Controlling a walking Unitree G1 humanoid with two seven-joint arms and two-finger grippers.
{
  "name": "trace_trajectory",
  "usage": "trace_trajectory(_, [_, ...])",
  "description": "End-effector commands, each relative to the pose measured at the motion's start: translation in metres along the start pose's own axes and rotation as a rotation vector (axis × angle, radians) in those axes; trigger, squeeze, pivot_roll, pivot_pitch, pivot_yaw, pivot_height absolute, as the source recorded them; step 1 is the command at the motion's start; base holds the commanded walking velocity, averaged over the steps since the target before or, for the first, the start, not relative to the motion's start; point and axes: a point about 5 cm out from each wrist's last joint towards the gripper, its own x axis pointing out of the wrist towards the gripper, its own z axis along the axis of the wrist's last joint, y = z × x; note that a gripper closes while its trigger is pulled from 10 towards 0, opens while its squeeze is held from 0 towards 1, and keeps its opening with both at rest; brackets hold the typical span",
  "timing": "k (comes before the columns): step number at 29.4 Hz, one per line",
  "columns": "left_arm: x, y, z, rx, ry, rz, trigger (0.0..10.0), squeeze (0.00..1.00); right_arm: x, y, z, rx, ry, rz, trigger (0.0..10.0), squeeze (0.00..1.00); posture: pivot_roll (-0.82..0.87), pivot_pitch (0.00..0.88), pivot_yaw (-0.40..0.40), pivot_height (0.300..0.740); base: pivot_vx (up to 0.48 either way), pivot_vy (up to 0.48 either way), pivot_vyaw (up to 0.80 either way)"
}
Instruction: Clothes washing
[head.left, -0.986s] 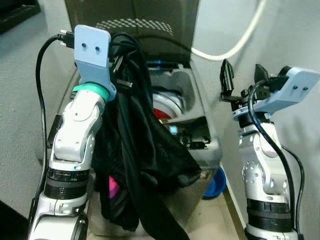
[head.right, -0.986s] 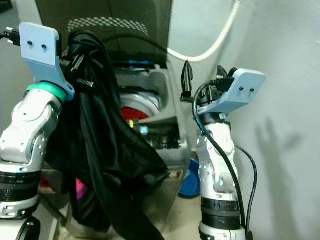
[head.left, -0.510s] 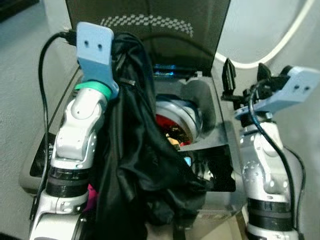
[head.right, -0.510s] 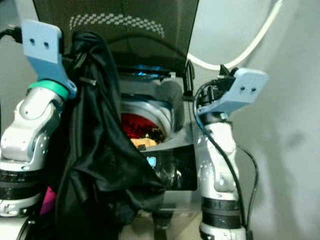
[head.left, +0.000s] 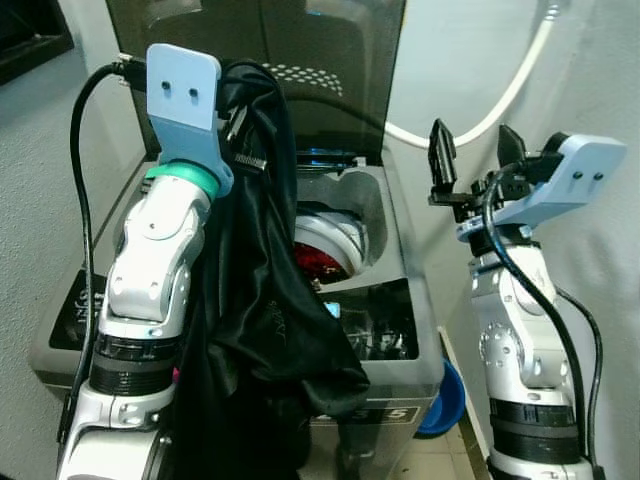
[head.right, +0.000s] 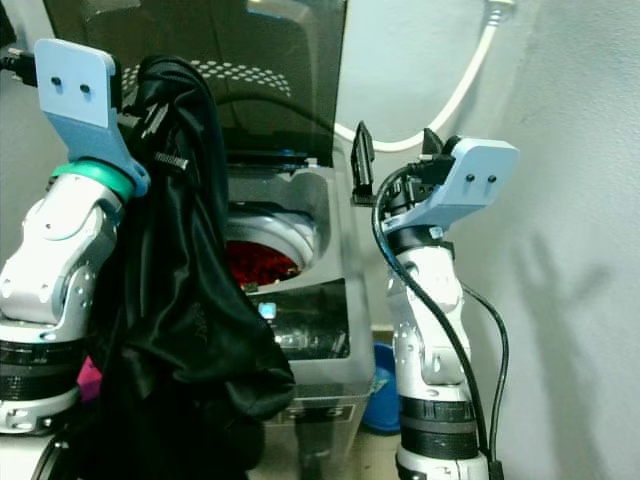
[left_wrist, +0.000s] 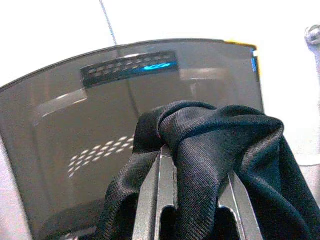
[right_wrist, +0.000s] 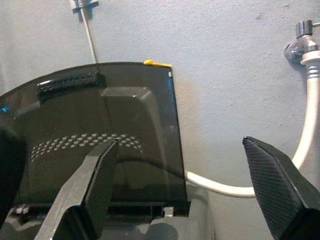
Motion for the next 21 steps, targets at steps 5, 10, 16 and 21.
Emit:
trace_trajectory(5, [0.032,0.029,0.027,0.117,-0.135,0.081,10.0,0.00,-0.010,0.033,-0.002,0.039,0.060,0.361,10.0,0.00,0.09,0.003,0.038,0.740,0.000,0.000,0.00])
trace_trajectory(10, [0.059,0.071,0.072,0.513,-0.341,0.200,10.0,0.00,-0.009,0.032,0.003,0.054,0.046,0.374,10.0,0.00,0.08,0.008,0.034,0.740,0.000,0.000,0.00])
trace_trajectory(16, [0.063,0.062,0.015,0.176,-0.002,-0.128,10.0,0.00,-0.011,0.030,0.005,0.072,0.035,0.348,10.0,0.00,0.06,0.017,0.043,0.740,0.000,0.000,0.00])
trace_trajectory(21, [0.046,0.039,-0.034,0.026,0.200,-0.258,10.0,0.00,-0.013,0.030,0.006,0.071,0.040,0.352,10.0,0.00,0.06,0.020,0.045,0.740,0.000,0.000,0.00])
